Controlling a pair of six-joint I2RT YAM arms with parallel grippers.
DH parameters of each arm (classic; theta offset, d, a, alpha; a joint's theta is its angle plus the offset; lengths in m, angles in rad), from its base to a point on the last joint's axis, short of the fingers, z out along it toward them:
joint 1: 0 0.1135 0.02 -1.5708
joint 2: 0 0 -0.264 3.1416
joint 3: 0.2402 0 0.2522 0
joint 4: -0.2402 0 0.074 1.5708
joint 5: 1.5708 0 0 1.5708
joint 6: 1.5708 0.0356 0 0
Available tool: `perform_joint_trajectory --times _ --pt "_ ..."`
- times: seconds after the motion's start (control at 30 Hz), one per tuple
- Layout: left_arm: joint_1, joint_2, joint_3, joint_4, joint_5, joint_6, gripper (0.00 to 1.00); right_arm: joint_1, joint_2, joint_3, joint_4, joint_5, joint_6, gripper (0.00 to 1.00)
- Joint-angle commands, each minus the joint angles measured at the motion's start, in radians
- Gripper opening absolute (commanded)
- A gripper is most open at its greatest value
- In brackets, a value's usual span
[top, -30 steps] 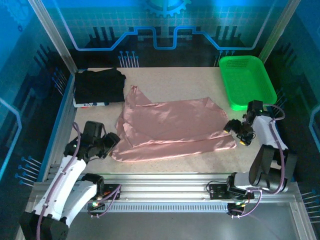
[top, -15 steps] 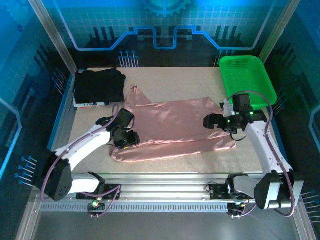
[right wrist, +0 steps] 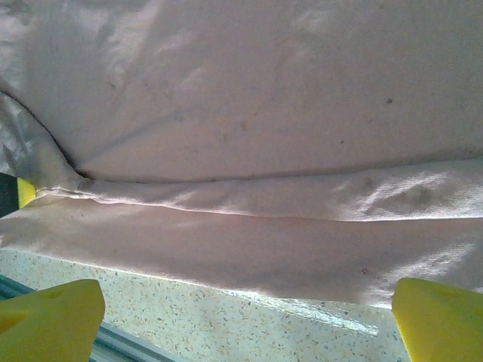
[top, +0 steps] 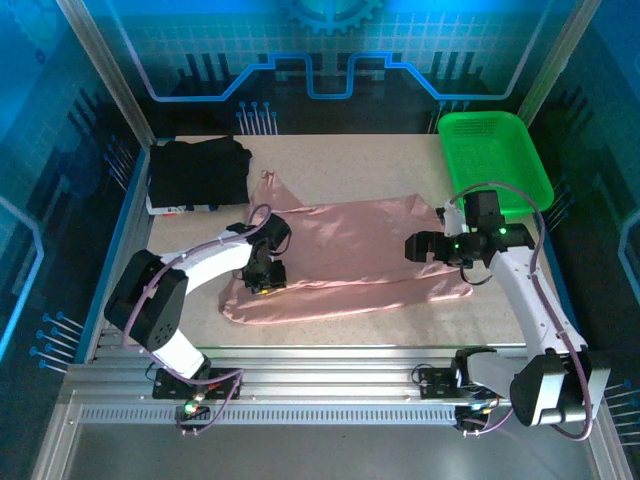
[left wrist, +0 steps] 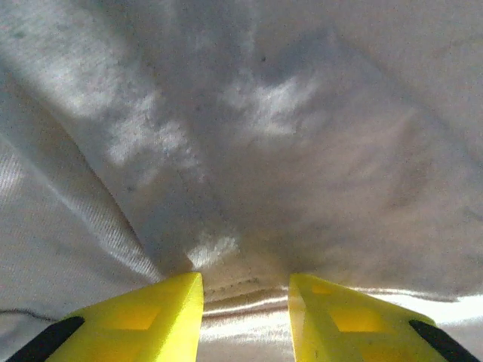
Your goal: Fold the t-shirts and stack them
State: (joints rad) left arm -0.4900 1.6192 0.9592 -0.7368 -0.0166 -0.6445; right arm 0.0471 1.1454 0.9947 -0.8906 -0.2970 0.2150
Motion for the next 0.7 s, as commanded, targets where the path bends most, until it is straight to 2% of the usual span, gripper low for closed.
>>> perform_joint_trajectory --times 0.0,0.27,0.47,0.67 --pt "-0.011 0.002 0.026 -0.046 -0.046 0.002 0.35 0.013 -0.012 0.000 -0.031 -0.013 -0.025 0.99" --pt "-0.018 0.022 0.048 -0.094 -0.081 0.003 0.33 0.012 0.003 0.003 -0.029 -0.009 -0.032 0.99" --pt "-0.030 -0.028 0.039 -0.114 -0.095 -0.029 0.37 0.010 0.003 -0.001 -0.029 -0.006 -0.039 0.99" --pt "-0.036 -0.022 0.013 -0.084 -0.085 -0.067 0.37 0.007 0.016 0.008 -0.027 -0.011 -0.043 0.99"
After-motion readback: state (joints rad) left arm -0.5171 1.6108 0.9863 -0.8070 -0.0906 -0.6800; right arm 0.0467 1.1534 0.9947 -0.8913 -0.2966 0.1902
